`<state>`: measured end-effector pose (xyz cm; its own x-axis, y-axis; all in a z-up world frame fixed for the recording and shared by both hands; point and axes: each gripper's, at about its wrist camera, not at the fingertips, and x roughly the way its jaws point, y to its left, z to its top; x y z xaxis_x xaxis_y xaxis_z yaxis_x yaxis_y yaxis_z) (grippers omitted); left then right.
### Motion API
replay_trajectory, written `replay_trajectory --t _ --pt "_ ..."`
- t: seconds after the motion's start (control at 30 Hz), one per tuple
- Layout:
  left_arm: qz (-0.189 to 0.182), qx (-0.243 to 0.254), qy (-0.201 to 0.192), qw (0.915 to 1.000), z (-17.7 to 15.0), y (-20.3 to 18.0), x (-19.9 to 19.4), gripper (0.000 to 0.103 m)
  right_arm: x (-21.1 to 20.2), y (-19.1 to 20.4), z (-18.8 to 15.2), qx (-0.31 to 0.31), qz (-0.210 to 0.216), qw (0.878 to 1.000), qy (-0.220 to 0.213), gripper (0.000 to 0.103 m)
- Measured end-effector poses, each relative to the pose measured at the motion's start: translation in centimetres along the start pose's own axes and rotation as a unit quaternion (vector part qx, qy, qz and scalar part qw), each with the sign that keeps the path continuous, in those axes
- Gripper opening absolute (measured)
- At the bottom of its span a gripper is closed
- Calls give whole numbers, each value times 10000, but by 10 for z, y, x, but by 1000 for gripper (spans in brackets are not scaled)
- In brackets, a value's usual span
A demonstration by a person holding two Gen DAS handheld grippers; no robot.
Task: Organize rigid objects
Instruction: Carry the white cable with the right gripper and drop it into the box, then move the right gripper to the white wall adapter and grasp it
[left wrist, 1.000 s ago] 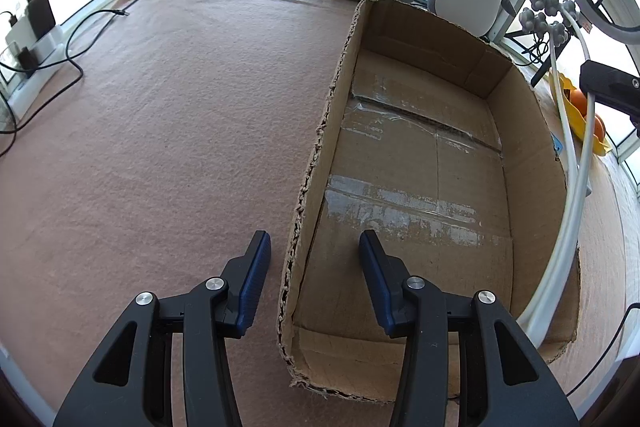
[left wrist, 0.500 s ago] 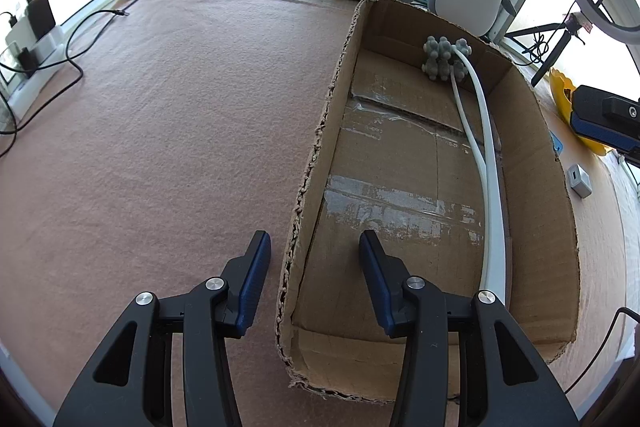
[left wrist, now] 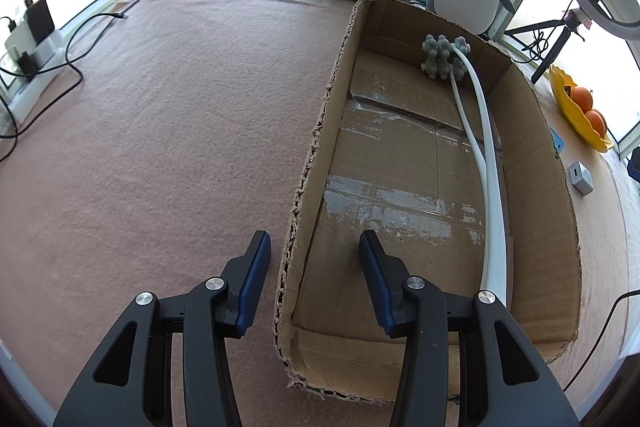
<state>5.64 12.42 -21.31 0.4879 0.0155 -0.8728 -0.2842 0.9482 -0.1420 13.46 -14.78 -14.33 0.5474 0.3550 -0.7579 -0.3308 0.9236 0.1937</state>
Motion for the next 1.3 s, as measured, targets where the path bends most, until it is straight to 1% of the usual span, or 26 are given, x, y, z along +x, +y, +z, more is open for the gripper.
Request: replay_trajectory --t 0.13,0.2,0.23,0.37,0.53,0.57,0.63,0.67,0.7,0.77,0.87,0.97,1.07,1.2,1.3 --pt "29 22 3 10000 1 -1 -1 45 -7 -37 -4 175 -326 9993 47 39" --pt "41 35 6 10000 1 -1 -1 45 -6 -55 -6 254 -562 9981 89 46" --pt "45 39 9 10000 1 -2 -1 45 -6 -65 -6 300 -687 9971 98 46" --pt "66 54 8 10000 1 -2 -1 45 1 -101 -7 603 -1106 9918 199 47" --pt "70 52 9 10000 2 -2 -1 45 13 -136 -3 1047 -1037 9881 443 47" --pt "71 53 9 10000 2 -2 -1 45 15 -139 -2 1127 -976 9877 476 47" --pt "68 53 10 10000 2 -2 -1 45 23 -143 2 1210 -775 9881 557 53" --pt "67 52 11 10000 1 -2 -1 45 27 -144 4 1237 -709 9880 597 59" --pt "66 52 11 10000 1 -2 -1 45 30 -144 6 1264 -670 9878 617 61" --pt "67 46 10 10000 1 -2 -1 45 37 -146 11 1295 -714 9866 691 62" --pt "68 46 9 10000 1 -1 -1 45 51 -151 19 1430 -791 9825 892 68" --pt "65 38 10 10000 1 -1 -1 45 66 -153 25 1477 -924 9782 1131 69" --pt "69 34 12 10000 1 0 -1 45 76 -151 28 1379 -1123 9762 1242 69" --pt "67 30 15 10000 1 1 -1 45 83 -151 29 1417 -1102 9747 1328 69" --pt "66 27 16 10000 1 1 -1 45 89 -147 30 1328 -1205 9738 1395 69"
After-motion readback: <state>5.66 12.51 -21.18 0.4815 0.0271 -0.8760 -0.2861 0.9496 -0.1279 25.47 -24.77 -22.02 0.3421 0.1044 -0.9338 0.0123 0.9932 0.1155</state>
